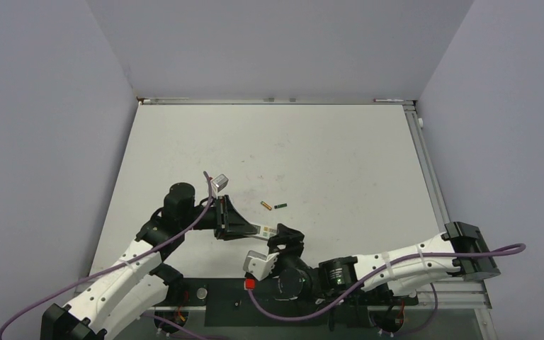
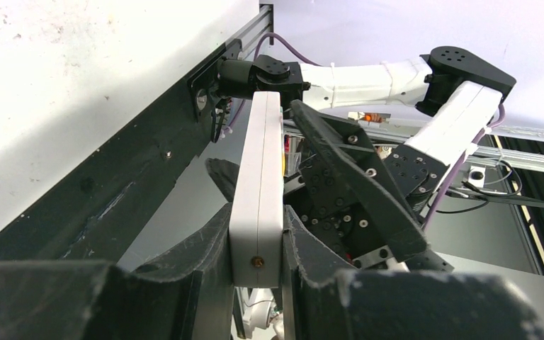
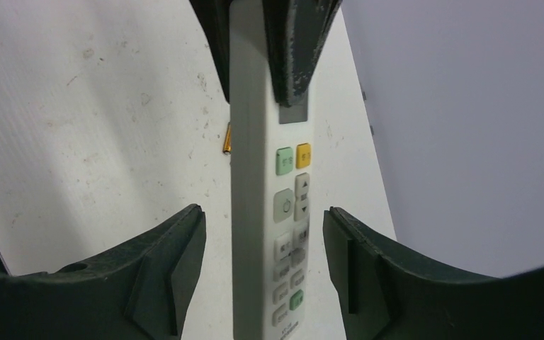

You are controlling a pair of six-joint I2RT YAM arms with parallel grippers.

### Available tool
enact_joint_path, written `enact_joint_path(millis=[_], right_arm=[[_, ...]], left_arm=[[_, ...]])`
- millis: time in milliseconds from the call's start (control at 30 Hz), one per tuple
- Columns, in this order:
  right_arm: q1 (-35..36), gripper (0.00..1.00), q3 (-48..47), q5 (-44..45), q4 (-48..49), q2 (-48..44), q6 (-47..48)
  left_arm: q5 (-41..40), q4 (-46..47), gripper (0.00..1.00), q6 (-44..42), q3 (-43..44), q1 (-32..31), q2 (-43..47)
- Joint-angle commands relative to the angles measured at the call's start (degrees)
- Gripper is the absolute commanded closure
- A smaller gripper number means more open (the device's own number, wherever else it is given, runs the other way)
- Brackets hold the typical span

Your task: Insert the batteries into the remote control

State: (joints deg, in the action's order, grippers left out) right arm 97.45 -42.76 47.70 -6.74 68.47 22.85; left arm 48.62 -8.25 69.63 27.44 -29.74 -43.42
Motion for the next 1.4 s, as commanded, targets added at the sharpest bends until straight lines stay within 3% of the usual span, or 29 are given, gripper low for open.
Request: enact_joint_path(millis=[0, 367, 467, 600, 733, 867, 1233, 1367], right_arm=[[0.5, 0.40, 0.9, 4.4, 3.6, 1.8, 2.0], [1.3, 0.51, 2.8, 11.6, 9.6, 3.4, 6.5], [1.3, 0.62, 3.6, 12.8, 11.1, 3.5, 7.5], [1.3, 0.90, 4.2, 13.3, 12.6, 3.3, 8.1], [1.4, 0.92, 5.0, 13.9, 13.7, 3.0, 8.4], [1.4, 0.91, 5.9, 13.7, 14.7, 1.9, 8.3], [1.3, 0.92, 6.0, 12.1, 10.3, -2.4, 3.6], [0.1, 0.92, 5.2, 9.2, 7.3, -4.4, 0.0]], left_arm=[[2.0, 4.7, 1.00, 1.9, -0.1, 0.7, 1.0], [2.2, 4.4, 1.00, 2.4, -0.5, 0.8, 1.9], [2.4, 5.3, 1.00, 3.0, -0.9, 0.8, 2.0], [3.0, 9.0, 1.00, 5.3, -2.1, 0.9, 2.1], [3.1, 11.2, 1.00, 6.5, -2.9, 1.0, 2.1], [3.1, 14.1, 0.86, 8.3, -3.7, 1.3, 2.8], [1.8, 13.4, 0.33, 5.8, -3.1, 2.0, 4.3], [1.4, 10.8, 0.28, 2.0, -1.4, 2.3, 4.2]])
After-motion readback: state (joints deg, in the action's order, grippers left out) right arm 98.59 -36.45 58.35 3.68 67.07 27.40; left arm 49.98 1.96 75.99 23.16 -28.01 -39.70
